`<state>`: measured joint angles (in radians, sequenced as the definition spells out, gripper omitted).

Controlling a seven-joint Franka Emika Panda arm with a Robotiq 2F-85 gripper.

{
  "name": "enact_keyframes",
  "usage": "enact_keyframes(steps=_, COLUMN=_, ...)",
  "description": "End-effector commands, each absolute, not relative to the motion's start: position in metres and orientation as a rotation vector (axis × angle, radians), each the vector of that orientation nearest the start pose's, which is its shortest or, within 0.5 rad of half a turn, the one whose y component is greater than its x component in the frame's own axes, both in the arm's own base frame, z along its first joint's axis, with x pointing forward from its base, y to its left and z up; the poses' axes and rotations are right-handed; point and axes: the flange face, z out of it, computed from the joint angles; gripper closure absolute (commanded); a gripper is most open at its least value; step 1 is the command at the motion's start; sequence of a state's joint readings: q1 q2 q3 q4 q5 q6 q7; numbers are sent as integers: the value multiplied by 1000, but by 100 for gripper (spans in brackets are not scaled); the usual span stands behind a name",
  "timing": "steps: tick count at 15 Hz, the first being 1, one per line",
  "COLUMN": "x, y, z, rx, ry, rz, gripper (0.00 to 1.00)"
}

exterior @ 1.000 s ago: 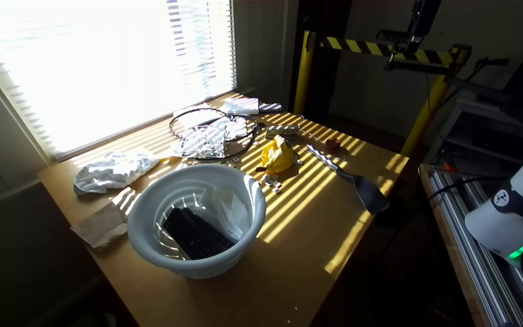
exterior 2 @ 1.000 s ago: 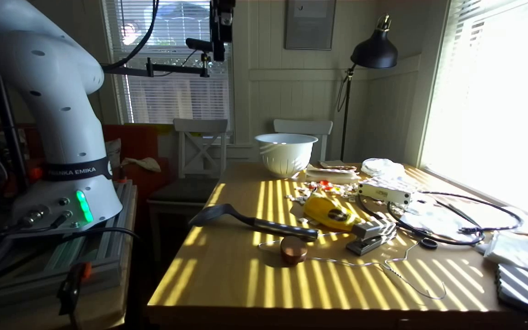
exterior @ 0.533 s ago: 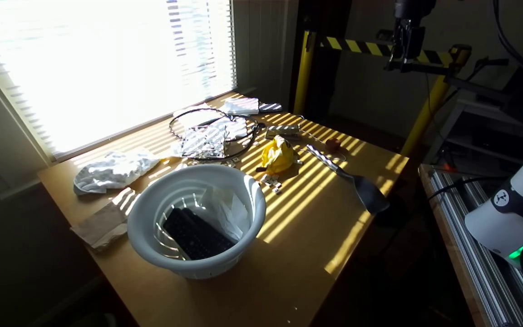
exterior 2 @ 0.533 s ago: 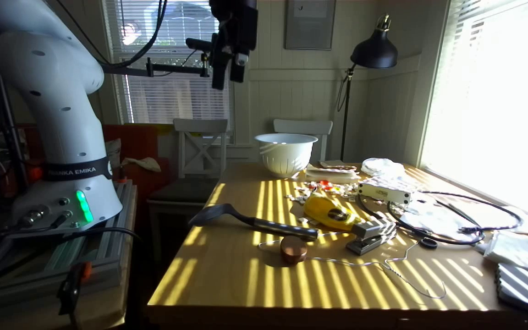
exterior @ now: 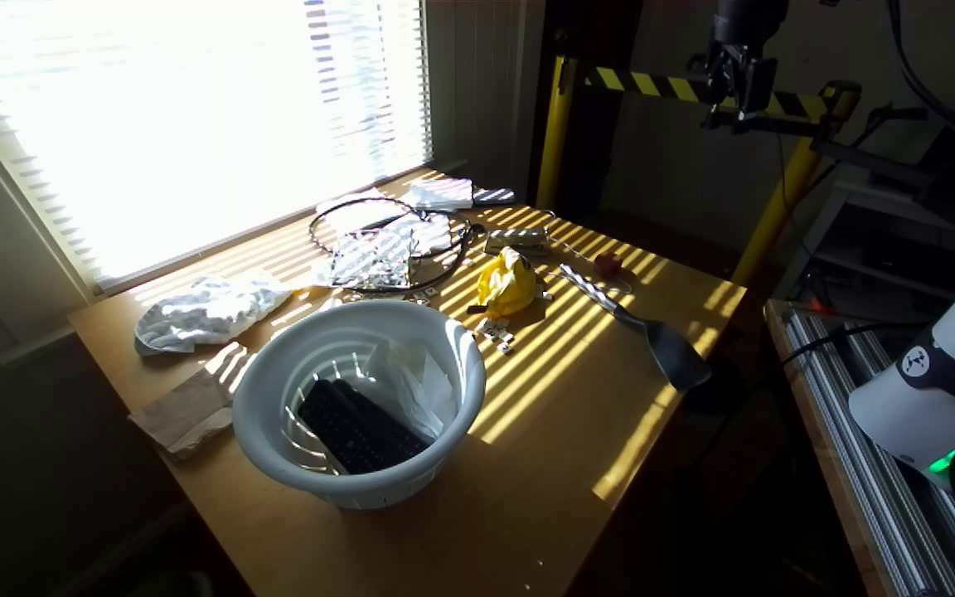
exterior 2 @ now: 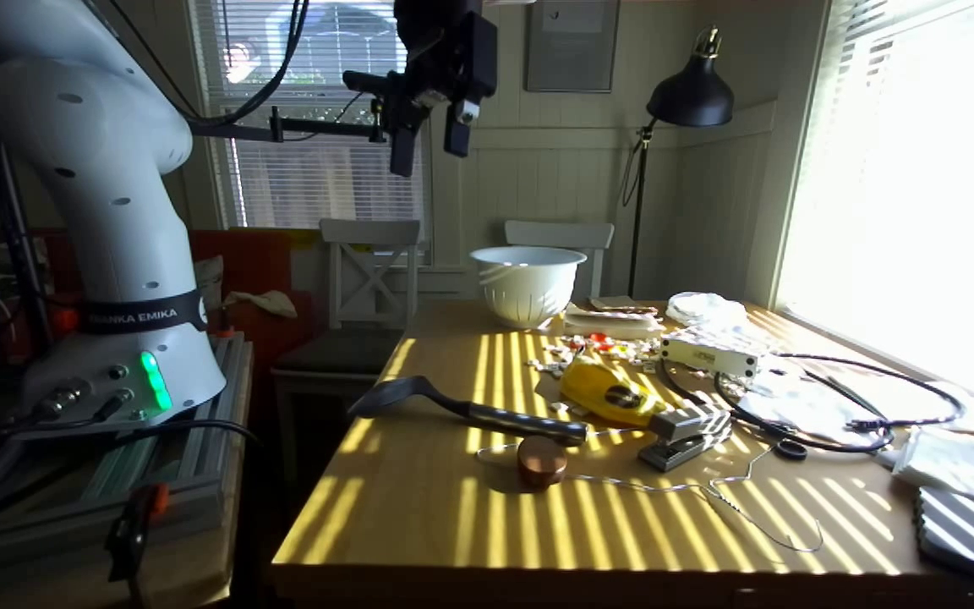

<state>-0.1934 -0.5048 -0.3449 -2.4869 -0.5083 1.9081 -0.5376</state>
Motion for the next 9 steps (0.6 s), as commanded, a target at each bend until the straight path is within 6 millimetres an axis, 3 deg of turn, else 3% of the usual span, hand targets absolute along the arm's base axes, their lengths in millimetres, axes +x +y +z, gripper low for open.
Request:
enact_keyframes(steps=1, x=314, y=-267, z=420, rx=-3279, ry=-739, rz=417, gripper=0)
enact_keyframes(steps=6, x=318, y=-323, z=378, rx=-3119, ry=-1143, rz=276, gripper=0)
enact_keyframes(steps=9, x=324, y=-336, z=344, rx=-2957, ry=-1324, rz=265, gripper=0)
